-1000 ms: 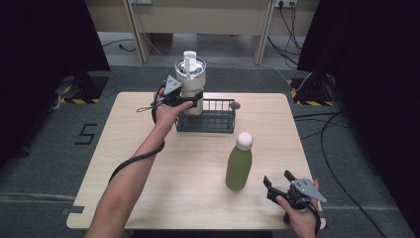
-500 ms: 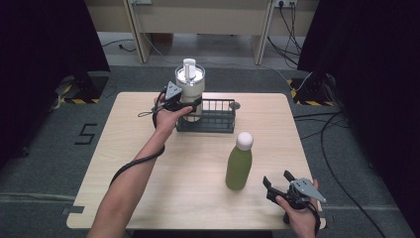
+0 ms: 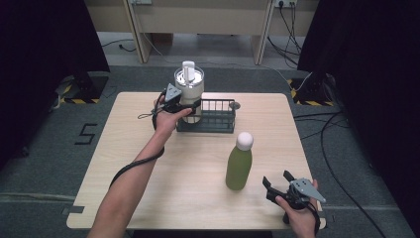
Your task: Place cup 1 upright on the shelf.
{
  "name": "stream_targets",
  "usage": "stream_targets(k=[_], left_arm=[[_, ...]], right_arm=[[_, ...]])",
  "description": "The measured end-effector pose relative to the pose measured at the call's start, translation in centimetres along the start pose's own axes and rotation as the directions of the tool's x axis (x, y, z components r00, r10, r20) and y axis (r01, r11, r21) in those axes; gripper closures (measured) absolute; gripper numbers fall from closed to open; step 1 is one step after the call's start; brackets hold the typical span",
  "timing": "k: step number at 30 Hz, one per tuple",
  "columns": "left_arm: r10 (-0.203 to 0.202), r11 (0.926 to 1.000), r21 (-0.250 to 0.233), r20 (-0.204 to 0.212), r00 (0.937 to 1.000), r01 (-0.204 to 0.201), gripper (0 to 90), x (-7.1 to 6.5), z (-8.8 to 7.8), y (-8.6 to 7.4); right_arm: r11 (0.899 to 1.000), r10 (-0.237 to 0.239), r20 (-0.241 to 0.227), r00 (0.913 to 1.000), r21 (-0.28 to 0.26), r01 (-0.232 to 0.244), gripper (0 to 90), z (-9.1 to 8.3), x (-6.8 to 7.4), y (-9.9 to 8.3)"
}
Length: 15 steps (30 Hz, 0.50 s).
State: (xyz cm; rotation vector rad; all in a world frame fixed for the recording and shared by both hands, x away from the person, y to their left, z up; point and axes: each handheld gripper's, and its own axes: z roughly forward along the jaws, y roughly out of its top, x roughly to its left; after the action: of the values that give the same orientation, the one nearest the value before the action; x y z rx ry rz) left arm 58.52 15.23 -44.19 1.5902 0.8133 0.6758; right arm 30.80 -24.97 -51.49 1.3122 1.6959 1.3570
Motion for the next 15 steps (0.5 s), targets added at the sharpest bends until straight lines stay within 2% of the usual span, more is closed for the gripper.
stream_targets(k=[3,6,10,15], left_arm=[[0.017,0.9999,-0.002,0.014,0.9998,-0.017,9.3,-0.01,-0.1,-0.14],[0.003,1.0,-0.01,0.018,0.9998,-0.003,9.0,0.08,-0.12,-0.24],[0.019,0.9998,-0.001,0.021,0.9996,-0.019,8.6,-0.02,-0.18,-0.16],[0.01,0.9998,-0.015,0.022,0.9997,-0.01,8.3,0.08,-0.38,-0.43]], right_arm=[[1.0,-0.002,-0.001,1.0,0.002,0.002,14.7,0.01,0.03,-0.02],[1.0,-0.009,-0.003,1.0,0.006,0.009,14.7,0.09,0.11,-0.08],[1.0,-0.011,-0.006,0.9999,0.007,0.011,14.7,0.13,0.17,-0.11],[1.0,-0.011,-0.007,0.9999,0.011,0.011,14.7,0.15,0.11,-0.15]])
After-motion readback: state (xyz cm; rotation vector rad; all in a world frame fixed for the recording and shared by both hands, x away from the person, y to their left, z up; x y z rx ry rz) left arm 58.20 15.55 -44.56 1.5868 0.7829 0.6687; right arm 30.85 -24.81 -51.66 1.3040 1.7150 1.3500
